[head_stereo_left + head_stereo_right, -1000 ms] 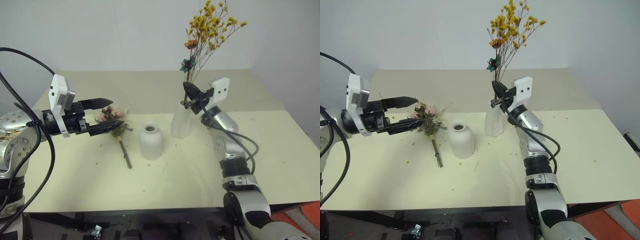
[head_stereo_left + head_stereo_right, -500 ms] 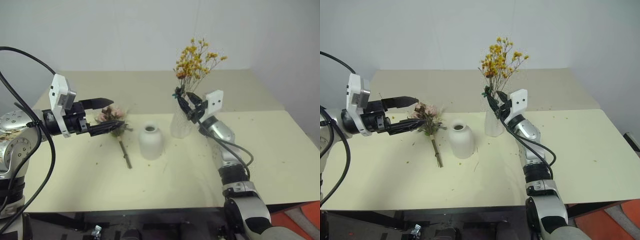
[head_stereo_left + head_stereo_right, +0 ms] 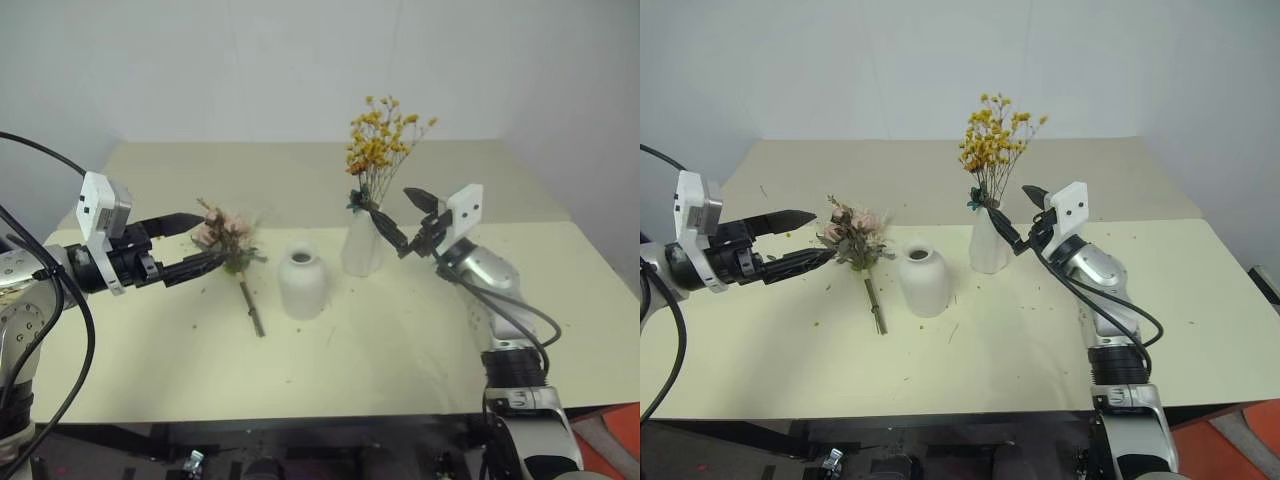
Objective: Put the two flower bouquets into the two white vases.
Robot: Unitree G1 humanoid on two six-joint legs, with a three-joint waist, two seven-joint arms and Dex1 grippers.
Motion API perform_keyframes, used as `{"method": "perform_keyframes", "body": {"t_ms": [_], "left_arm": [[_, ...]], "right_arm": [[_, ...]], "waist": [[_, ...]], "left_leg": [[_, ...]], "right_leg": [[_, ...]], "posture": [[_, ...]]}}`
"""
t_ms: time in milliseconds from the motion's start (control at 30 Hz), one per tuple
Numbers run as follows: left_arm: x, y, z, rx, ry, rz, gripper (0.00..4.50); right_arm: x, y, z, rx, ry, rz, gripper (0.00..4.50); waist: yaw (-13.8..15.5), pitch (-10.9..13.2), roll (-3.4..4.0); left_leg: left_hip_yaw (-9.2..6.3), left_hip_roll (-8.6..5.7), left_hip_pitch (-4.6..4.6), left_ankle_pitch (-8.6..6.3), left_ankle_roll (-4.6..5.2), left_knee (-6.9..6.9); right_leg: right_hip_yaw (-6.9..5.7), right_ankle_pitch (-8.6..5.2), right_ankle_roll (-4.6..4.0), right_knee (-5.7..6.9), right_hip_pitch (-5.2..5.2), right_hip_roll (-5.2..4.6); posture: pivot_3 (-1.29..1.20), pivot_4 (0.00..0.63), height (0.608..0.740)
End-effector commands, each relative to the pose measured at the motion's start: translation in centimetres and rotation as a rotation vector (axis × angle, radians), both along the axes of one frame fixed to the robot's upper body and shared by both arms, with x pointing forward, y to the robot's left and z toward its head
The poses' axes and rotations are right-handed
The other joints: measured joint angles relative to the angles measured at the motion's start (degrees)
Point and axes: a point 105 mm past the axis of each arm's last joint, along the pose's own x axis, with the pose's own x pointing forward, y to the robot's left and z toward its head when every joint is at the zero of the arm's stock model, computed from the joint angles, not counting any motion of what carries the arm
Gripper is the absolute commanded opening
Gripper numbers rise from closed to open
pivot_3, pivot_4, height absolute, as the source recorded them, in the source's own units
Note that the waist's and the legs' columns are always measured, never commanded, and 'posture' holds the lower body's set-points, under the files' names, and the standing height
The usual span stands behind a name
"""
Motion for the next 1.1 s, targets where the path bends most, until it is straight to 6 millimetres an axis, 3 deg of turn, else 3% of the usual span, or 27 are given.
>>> {"method": "perform_keyframes", "body": {"t_ms": [33, 300, 533, 700, 867, 1000, 1100], "left_arm": [[-0.6, 1.0, 0.6, 0.038, -0.030, 0.073, 4.50], [0.1, 2.7, -3.6, 0.128, 0.210, 0.313, 4.50], [2.8, 1.4, -6.3, 0.164, 0.416, 0.485, 4.50], [5.8, 1.4, -8.7, 0.194, 0.546, 0.645, 4.50], [8.5, 0.8, -9.3, 0.167, 0.577, 0.701, 4.50], [10.3, -0.8, -8.4, 0.116, 0.552, 0.669, 4.50], [10.5, -1.6, -7.6, 0.147, 0.538, 0.646, 4.50]], "right_arm": [[-1.4, -0.5, 1.0, -0.077, -0.018, 0.076, 4.46], [-4.9, 0.8, 1.4, -0.202, 0.147, 0.421, 4.46], [-7.2, 2.5, 2.6, -0.321, 0.220, 0.665, 4.46], [-7.9, 3.1, 2.8, -0.377, 0.205, 0.729, 4.46], [-8.3, 3.2, 2.7, -0.389, 0.190, 0.744, 4.46], [-8.6, 3.1, 2.6, -0.385, 0.184, 0.740, 4.46], [-8.7, 3.1, 2.5, -0.380, 0.181, 0.733, 4.46]], "waist": [[0.01, 0.00, 0.00], [0.11, 0.01, -0.01], [0.41, 0.01, -0.03], [0.79, 0.01, -0.05], [0.78, 0.01, -0.05], [1.09, 0.01, -0.06], [1.30, 0.01, -0.06]], "left_leg": [[0.00, 0.00, 0.00, 0.00, 0.00, 0.00], [0.01, 0.00, 0.04, 0.00, 0.00, 0.01], [-0.02, -0.02, 0.04, 0.00, 0.00, 0.02], [-0.03, -0.10, -0.06, 0.00, 0.00, 0.04], [-0.04, -0.11, -0.05, 0.00, -0.01, 0.08], [-0.05, -0.13, -0.10, 0.01, -0.02, 0.08], [-0.05, -0.15, -0.13, 0.01, -0.02, 0.09]], "right_leg": [[0.00, -0.01, -0.01, 0.00, 0.00, 0.00], [0.00, -0.07, 0.12, -0.04, 0.07, -0.01], [-0.04, -0.09, 0.17, -0.12, 0.14, -0.01], [-0.05, -0.05, 0.15, -0.13, 0.09, -0.07], [-0.05, -0.03, 0.18, -0.10, 0.08, -0.06], [-0.05, 0.09, -0.01, -0.13, 0.06, -0.08], [-0.05, 0.09, -0.01, -0.15, 0.05, -0.10]], "posture": [[0.00, 0.150, 0.740], [0.00, 0.150, 0.740], [0.00, 0.150, 0.740], [0.00, 0.150, 0.740], [0.00, 0.150, 0.740], [0.00, 0.150, 0.740], [0.00, 0.150, 0.740]]}}
